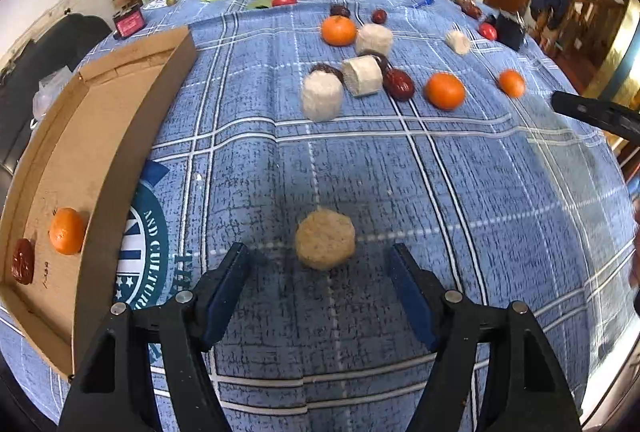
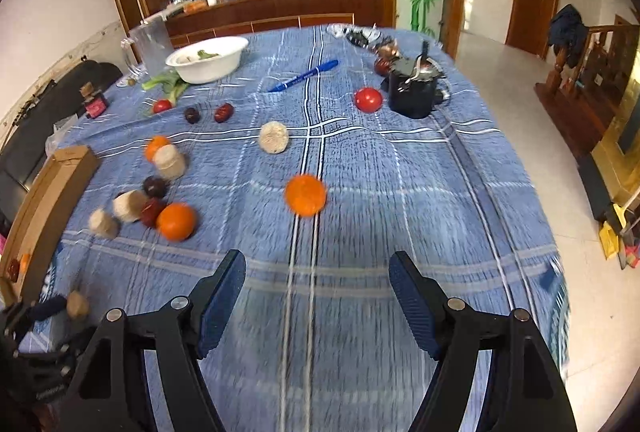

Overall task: Organize fruits
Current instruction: 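Grasp a round tan biscuit with the left tool while the right tool grasps an orange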

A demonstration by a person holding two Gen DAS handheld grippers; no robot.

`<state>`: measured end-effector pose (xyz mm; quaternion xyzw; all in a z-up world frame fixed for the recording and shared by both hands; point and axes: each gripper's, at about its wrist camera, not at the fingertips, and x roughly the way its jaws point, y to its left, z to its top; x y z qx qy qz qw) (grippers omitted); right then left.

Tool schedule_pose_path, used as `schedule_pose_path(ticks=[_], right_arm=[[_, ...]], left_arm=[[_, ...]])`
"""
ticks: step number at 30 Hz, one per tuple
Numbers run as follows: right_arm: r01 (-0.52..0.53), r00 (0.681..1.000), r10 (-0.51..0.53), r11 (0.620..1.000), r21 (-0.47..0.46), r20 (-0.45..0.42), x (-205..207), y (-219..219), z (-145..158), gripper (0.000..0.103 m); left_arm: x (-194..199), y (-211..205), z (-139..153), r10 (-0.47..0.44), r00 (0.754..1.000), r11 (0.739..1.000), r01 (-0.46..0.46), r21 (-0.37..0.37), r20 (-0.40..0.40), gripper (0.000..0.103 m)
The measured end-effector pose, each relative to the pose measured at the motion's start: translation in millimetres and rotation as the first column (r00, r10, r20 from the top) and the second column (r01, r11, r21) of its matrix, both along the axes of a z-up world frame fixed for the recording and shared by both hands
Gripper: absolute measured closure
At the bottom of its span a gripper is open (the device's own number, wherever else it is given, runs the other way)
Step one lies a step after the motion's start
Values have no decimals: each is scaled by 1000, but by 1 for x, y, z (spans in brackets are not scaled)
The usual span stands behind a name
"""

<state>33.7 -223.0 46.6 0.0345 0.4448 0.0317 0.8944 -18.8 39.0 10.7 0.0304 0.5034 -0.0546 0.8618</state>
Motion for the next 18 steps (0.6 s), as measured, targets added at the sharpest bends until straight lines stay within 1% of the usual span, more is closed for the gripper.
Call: schedule_pose_path(ticks=[5,6,7,8,9,10,11,14,18], right_arm=[[-28,998,27,1000,0,-55,45,1,-21,25],[-43,997,44,999,7,-70,53,2,-27,27],[-44,996,44,999,5,-73,57,2,-29,32],[-48,996,48,999,4,-81,61,2,-33,51],[-52,996,51,999,-8,-69,62,3,-34,60],[-67,996,67,998,-6,-58,62,5,-33,69],[-74,995,74,997,-3,-61,63,6,-33,72],[-81,996,80,996,-34,-41,57,8,-28,73],[-96,995,96,995,2,-9,42,6,-15,72]], left_arm=[[1,-1,-1,-2,1000,1000,2,3,5,34],[1,-1,-1,-3,1000,1000,3,1,6,34],[1,0,-1,-4,1000,1000,4,-3,8,34],[2,0,-1,-2,1000,1000,3,-4,10,39],[1,0,0,-1,1000,1000,1,-2,21,45],[1,1,1,-4,1000,1000,4,-1,29,61],[2,2,2,-10,999,1000,10,-9,31,75],[4,7,4,-1,1000,999,2,-49,20,76],[4,11,9,22,1000,995,-22,-94,1,76]])
